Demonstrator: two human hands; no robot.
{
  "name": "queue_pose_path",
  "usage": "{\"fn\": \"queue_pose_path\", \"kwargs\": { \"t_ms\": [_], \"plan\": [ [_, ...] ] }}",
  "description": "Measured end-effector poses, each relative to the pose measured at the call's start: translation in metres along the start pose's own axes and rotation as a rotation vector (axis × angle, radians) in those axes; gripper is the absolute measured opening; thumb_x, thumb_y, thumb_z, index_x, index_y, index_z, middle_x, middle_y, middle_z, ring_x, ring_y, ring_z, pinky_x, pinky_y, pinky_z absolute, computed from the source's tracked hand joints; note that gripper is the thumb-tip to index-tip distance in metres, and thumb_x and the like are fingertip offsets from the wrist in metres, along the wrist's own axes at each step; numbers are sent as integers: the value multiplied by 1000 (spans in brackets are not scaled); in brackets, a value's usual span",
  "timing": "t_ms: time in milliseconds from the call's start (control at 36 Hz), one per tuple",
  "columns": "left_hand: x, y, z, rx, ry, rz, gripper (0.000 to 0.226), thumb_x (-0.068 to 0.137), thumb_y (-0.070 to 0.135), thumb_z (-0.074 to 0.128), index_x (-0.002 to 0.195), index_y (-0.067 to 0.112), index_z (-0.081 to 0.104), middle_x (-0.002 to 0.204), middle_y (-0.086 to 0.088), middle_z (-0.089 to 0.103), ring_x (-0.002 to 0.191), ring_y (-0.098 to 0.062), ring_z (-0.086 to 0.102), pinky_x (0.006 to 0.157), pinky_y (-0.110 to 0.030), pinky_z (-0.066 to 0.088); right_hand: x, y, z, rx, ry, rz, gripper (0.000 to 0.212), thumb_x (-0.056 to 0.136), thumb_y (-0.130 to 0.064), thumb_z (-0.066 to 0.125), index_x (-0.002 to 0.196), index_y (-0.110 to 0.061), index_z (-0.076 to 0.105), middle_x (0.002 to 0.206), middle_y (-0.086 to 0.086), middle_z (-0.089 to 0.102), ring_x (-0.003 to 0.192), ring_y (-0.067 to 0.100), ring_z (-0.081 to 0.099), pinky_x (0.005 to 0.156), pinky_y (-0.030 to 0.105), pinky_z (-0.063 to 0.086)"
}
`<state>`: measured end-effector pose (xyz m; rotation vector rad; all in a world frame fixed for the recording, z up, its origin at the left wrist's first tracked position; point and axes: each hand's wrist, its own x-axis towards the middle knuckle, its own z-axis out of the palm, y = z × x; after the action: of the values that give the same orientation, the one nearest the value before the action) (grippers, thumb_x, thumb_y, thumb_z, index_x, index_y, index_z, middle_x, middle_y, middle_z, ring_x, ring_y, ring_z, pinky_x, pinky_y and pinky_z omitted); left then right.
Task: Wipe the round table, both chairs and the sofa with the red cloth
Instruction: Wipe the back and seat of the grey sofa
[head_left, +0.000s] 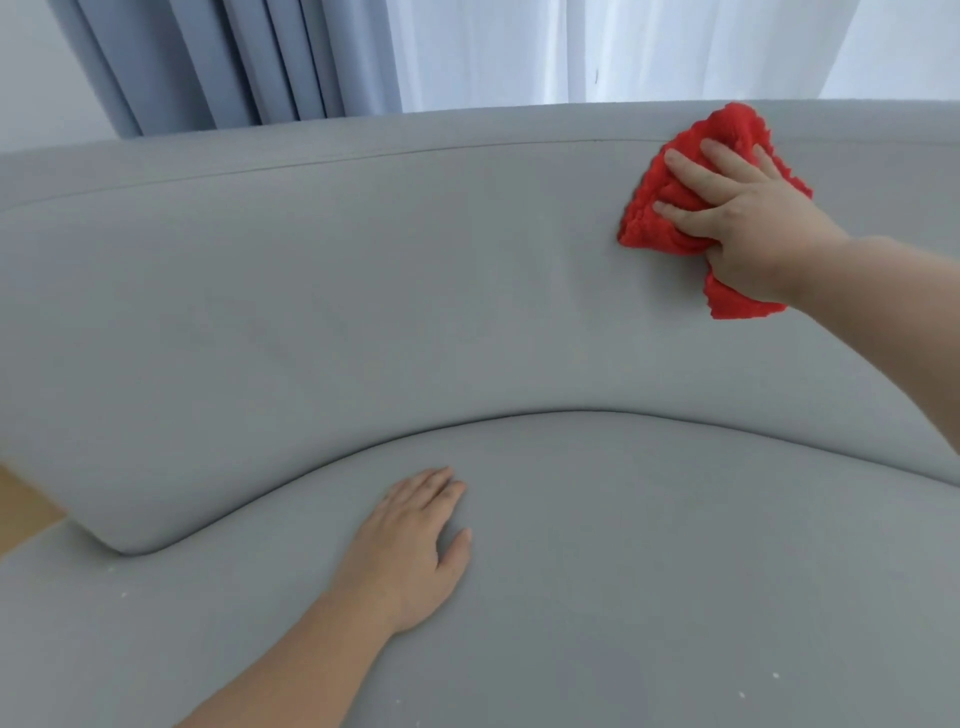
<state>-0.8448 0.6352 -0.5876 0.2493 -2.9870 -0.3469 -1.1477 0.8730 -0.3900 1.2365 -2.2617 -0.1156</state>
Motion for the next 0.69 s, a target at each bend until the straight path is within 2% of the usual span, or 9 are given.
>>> {"fn": "queue_pose_path", "kwargs": {
  "t_ms": [83, 139, 222, 389, 472, 583, 694],
  "plan": [
    [0, 1, 4, 9, 21, 9, 75, 81, 56, 11, 144, 25, 36, 153, 7, 27, 141, -10, 22, 115, -21, 2, -2, -5, 1, 5, 15, 17, 58, 79, 3, 53, 134, -14, 57, 155, 13, 30, 141, 47, 21, 112, 66, 10],
    [0, 0, 5, 14, 8, -3, 65, 84, 51, 24, 137, 21, 48, 146, 3, 42, 135, -15, 38, 111, -24, 11, 1, -12, 1, 25, 63, 42, 60, 78, -6, 42, 135, -13, 56, 154, 16, 32, 138, 50, 25, 110, 69, 14],
    [-1, -2, 8, 48, 6, -13, 55, 84, 45, 37, 127, 18, 59, 134, 0, 55, 123, -18, 52, 105, -29, 23, 14, -26, 2, 61, 136, 61, 61, 78, -8, 40, 137, -13, 54, 153, 18, 33, 136, 52, 27, 109, 68, 16],
    [0, -4, 8, 86, 21, 7, 53, 83, 42, 40, 125, 18, 61, 133, 0, 57, 121, -17, 54, 103, -30, 25, 26, -32, 17, 27, 211, 9, 62, 80, -4, 43, 140, -15, 49, 154, 17, 31, 137, 51, 27, 110, 69, 14],
    [-1, -5, 9, 68, 34, 17, 53, 82, 41, 41, 125, 17, 61, 133, -1, 57, 121, -17, 54, 105, -30, 25, 22, -29, 18, 6, 221, 5, 64, 81, -14, 40, 145, -19, 42, 156, 14, 27, 140, 47, 23, 114, 63, 12],
    [0, -8, 12, 61, 59, 36, 54, 83, 40, 40, 126, 16, 60, 134, -2, 56, 123, -18, 53, 107, -28, 21, 15, -31, 17, -13, 157, -17, 79, 72, -23, 45, 150, -17, 32, 159, 16, 18, 143, 45, 14, 116, 57, 4],
    [1, -8, 15, 67, 65, 36, 54, 82, 40, 40, 126, 15, 60, 133, -2, 56, 123, -18, 53, 105, -29, 22, 8, -34, 31, -54, 168, -20, 82, 69, -17, 46, 150, -13, 32, 158, 18, 19, 143, 48, 14, 115, 57, 3]
  ]
}}
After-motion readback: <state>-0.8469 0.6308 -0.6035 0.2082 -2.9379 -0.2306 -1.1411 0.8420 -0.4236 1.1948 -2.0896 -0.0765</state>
